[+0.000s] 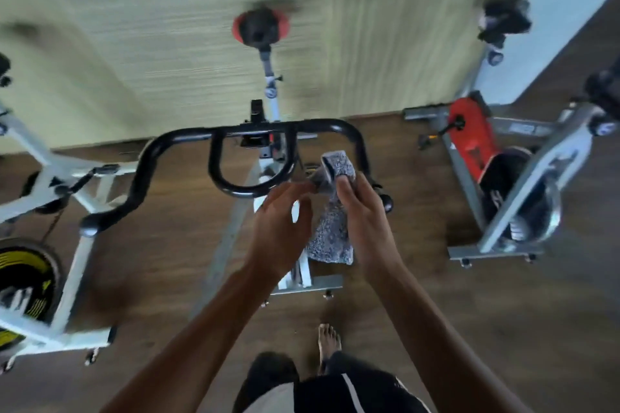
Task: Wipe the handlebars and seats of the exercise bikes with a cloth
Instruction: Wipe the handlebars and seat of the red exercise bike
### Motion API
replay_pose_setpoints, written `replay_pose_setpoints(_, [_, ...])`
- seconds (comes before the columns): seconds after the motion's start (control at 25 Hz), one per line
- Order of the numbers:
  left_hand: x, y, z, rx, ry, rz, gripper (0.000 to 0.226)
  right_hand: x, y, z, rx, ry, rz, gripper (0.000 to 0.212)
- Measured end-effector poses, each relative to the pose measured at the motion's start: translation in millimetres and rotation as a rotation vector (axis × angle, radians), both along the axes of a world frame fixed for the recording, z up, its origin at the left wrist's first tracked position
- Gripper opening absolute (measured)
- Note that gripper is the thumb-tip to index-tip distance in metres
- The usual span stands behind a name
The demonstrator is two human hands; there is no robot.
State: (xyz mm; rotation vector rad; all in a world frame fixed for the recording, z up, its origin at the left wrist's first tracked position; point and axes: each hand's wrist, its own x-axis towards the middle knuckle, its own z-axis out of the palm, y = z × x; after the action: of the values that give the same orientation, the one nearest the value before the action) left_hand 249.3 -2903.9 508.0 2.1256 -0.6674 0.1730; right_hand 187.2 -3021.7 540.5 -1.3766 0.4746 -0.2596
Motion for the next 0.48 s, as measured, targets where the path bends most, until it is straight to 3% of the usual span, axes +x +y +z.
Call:
replay_pose_setpoints(0.2, [5.1,-28.3,-0.1,-0.141,0.059,-0.01,0.028,9.5,-8.0,6.8,-0.105,0.052,-0.155,0.018])
replay_pose_setpoints(0.4, [15.5,-29.4,-7.7,-0.316,0.157,-0.144,0.018,13.5,7.7,15.8,-0.513,0.171,-0.331,0.014])
replay_pose_setpoints(0.48, [20.8,-26.1,-12.6,-0.349,0.184,-0.249,0.011,15.8,12.0,13.9,-0.626,0.232,-0.412,0.023])
